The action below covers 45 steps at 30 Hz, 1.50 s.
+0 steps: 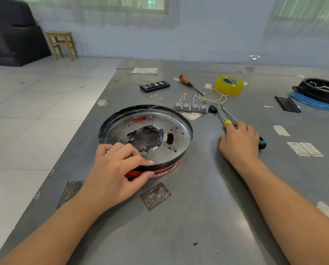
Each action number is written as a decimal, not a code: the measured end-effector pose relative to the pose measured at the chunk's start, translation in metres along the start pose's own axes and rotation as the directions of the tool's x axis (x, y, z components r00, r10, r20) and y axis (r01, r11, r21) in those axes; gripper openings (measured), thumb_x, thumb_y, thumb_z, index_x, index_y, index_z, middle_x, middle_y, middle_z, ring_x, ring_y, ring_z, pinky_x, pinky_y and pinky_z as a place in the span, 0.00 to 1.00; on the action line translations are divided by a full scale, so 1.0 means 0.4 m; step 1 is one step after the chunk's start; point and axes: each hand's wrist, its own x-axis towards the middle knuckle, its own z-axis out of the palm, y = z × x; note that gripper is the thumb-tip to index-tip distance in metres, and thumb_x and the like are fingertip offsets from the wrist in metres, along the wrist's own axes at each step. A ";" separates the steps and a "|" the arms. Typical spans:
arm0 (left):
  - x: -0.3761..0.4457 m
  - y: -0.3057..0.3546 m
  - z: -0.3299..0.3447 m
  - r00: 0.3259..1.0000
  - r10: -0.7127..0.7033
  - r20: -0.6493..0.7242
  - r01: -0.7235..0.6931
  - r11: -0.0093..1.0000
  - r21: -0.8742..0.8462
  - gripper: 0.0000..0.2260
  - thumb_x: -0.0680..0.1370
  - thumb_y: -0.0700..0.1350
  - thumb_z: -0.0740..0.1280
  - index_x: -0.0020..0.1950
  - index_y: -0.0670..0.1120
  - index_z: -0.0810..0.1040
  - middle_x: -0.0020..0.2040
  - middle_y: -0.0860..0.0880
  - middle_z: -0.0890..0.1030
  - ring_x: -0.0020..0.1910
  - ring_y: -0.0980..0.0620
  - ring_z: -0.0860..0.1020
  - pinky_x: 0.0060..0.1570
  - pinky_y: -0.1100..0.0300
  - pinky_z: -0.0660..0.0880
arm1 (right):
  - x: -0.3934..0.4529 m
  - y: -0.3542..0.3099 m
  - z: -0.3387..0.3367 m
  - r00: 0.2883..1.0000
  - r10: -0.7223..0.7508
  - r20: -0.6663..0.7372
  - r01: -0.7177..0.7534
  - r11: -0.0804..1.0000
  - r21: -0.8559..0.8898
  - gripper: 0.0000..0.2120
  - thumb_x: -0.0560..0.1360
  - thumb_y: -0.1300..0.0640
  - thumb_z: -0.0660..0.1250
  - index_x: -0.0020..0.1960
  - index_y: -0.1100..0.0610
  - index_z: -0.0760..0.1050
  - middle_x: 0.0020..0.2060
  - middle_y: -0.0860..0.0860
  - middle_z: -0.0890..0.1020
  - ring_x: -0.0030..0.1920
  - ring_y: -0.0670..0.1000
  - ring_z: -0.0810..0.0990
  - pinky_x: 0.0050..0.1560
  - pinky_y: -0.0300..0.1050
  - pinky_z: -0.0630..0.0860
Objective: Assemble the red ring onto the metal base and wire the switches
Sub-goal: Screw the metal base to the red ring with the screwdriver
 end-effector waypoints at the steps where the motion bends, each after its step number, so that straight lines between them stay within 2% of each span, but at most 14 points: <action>1: 0.000 -0.001 0.000 1.000 0.003 0.001 -0.003 1.000 0.005 0.11 0.77 0.61 0.69 0.50 0.57 0.87 0.46 0.59 0.80 0.45 0.51 0.79 0.52 0.47 0.68 | 0.002 0.003 0.001 1.000 0.014 0.004 -0.014 1.000 0.000 0.17 0.80 0.53 0.64 0.67 0.57 0.75 0.65 0.60 0.75 0.64 0.65 0.71 0.64 0.58 0.69; 10: -0.004 -0.013 0.010 1.000 0.003 0.016 -0.004 0.999 0.045 0.11 0.76 0.61 0.68 0.49 0.57 0.86 0.48 0.60 0.79 0.48 0.53 0.78 0.54 0.54 0.62 | 0.014 0.017 0.001 0.998 -0.023 0.058 0.026 0.999 -0.048 0.13 0.83 0.55 0.60 0.66 0.57 0.72 0.59 0.62 0.78 0.58 0.65 0.72 0.60 0.57 0.70; 17: -0.004 -0.006 0.014 1.000 0.018 -0.010 -0.017 0.998 0.064 0.12 0.77 0.61 0.69 0.48 0.55 0.86 0.47 0.59 0.80 0.48 0.52 0.78 0.55 0.54 0.62 | 0.012 0.006 -0.007 1.000 -0.030 -0.002 0.030 0.999 -0.043 0.11 0.82 0.62 0.57 0.62 0.59 0.73 0.54 0.62 0.80 0.53 0.63 0.75 0.58 0.55 0.67; 19: -0.005 -0.003 0.013 1.000 0.027 -0.015 -0.026 0.998 0.063 0.13 0.77 0.62 0.68 0.49 0.55 0.86 0.48 0.59 0.80 0.49 0.53 0.78 0.56 0.55 0.62 | 0.003 0.006 -0.012 0.995 -0.013 -0.100 0.019 0.998 0.058 0.12 0.82 0.63 0.58 0.62 0.61 0.74 0.52 0.64 0.80 0.52 0.65 0.74 0.56 0.56 0.67; 21: -0.006 -0.002 0.014 0.999 0.031 -0.023 -0.029 0.998 0.055 0.14 0.78 0.63 0.68 0.50 0.55 0.86 0.48 0.59 0.80 0.50 0.54 0.78 0.57 0.55 0.62 | -0.013 0.003 -0.022 0.979 0.046 -0.198 0.017 0.952 0.304 0.14 0.82 0.62 0.60 0.66 0.60 0.75 0.54 0.64 0.80 0.53 0.65 0.74 0.56 0.58 0.69; 24: -0.006 0.000 0.017 0.999 0.029 -0.044 -0.028 0.999 0.031 0.16 0.80 0.65 0.66 0.50 0.55 0.86 0.48 0.59 0.80 0.50 0.55 0.77 0.57 0.55 0.63 | -0.032 -0.009 -0.049 0.980 0.118 -0.161 0.027 0.721 0.693 0.15 0.83 0.57 0.61 0.68 0.51 0.75 0.56 0.53 0.82 0.51 0.56 0.78 0.54 0.56 0.77; 26: -0.007 0.001 0.018 0.998 0.020 -0.055 -0.019 1.000 0.014 0.17 0.81 0.65 0.64 0.50 0.55 0.86 0.48 0.59 0.80 0.50 0.55 0.77 0.57 0.54 0.63 | -0.042 -0.026 -0.071 0.993 0.085 -0.078 0.026 0.498 0.867 0.12 0.85 0.55 0.60 0.67 0.47 0.74 0.53 0.47 0.82 0.48 0.51 0.83 0.50 0.50 0.82; 28: -0.008 0.002 0.019 0.998 0.014 -0.062 -0.014 1.000 0.002 0.18 0.82 0.65 0.64 0.51 0.55 0.86 0.47 0.59 0.79 0.49 0.55 0.77 0.57 0.54 0.63 | -0.049 -0.044 -0.091 1.000 -0.004 0.014 -0.012 0.224 0.975 0.11 0.86 0.57 0.60 0.66 0.49 0.74 0.55 0.49 0.82 0.48 0.52 0.86 0.48 0.47 0.84; 30: -0.009 0.003 0.018 0.998 0.013 -0.060 -0.013 1.000 -0.001 0.17 0.82 0.65 0.64 0.51 0.55 0.86 0.47 0.59 0.79 0.50 0.55 0.77 0.57 0.55 0.63 | -0.050 -0.058 -0.103 0.994 -0.096 0.053 -0.050 0.036 0.998 0.12 0.84 0.60 0.64 0.65 0.51 0.75 0.55 0.53 0.83 0.47 0.53 0.86 0.48 0.45 0.83; 33: -0.008 0.002 0.017 0.998 0.006 -0.060 -0.006 1.000 -0.010 0.16 0.81 0.63 0.66 0.51 0.55 0.87 0.47 0.59 0.79 0.50 0.55 0.76 0.57 0.55 0.63 | -0.043 -0.086 -0.121 0.984 -0.156 0.085 -0.105 -0.127 0.986 0.14 0.80 0.63 0.69 0.65 0.56 0.76 0.49 0.53 0.85 0.43 0.52 0.82 0.50 0.45 0.81; 36: -0.008 0.001 0.016 0.999 0.000 -0.053 -0.002 1.000 -0.025 0.16 0.81 0.64 0.65 0.51 0.56 0.87 0.48 0.59 0.79 0.51 0.56 0.76 0.58 0.56 0.63 | -0.027 -0.131 -0.147 0.973 -0.208 0.104 -0.167 -0.317 0.934 0.10 0.80 0.64 0.69 0.60 0.60 0.73 0.47 0.56 0.86 0.37 0.50 0.77 0.43 0.41 0.77; 38: -0.008 -0.001 0.015 0.999 -0.007 -0.046 0.005 0.999 -0.037 0.17 0.81 0.66 0.65 0.51 0.57 0.87 0.48 0.59 0.79 0.51 0.56 0.76 0.58 0.57 0.62 | -0.013 -0.167 -0.163 0.971 -0.223 0.089 -0.161 -0.327 0.931 0.09 0.81 0.61 0.68 0.59 0.59 0.72 0.47 0.60 0.87 0.35 0.49 0.75 0.38 0.40 0.74; 43: -0.006 -0.002 0.014 0.999 -0.028 -0.028 0.027 0.998 -0.055 0.13 0.78 0.63 0.68 0.51 0.58 0.87 0.48 0.60 0.79 0.52 0.57 0.76 0.58 0.56 0.64 | 0.013 -0.254 -0.196 0.971 -0.231 -0.055 0.025 -0.133 0.991 0.10 0.85 0.54 0.63 0.65 0.55 0.70 0.43 0.56 0.87 0.28 0.48 0.75 0.28 0.39 0.72; 45: -0.007 -0.002 0.014 0.999 -0.041 -0.019 0.040 0.997 -0.063 0.13 0.78 0.63 0.68 0.52 0.58 0.87 0.48 0.60 0.79 0.52 0.57 0.76 0.57 0.57 0.64 | 0.017 -0.278 -0.203 0.958 -0.264 -0.110 0.096 -0.066 0.993 0.12 0.85 0.51 0.62 0.66 0.55 0.69 0.42 0.56 0.86 0.28 0.47 0.77 0.28 0.37 0.73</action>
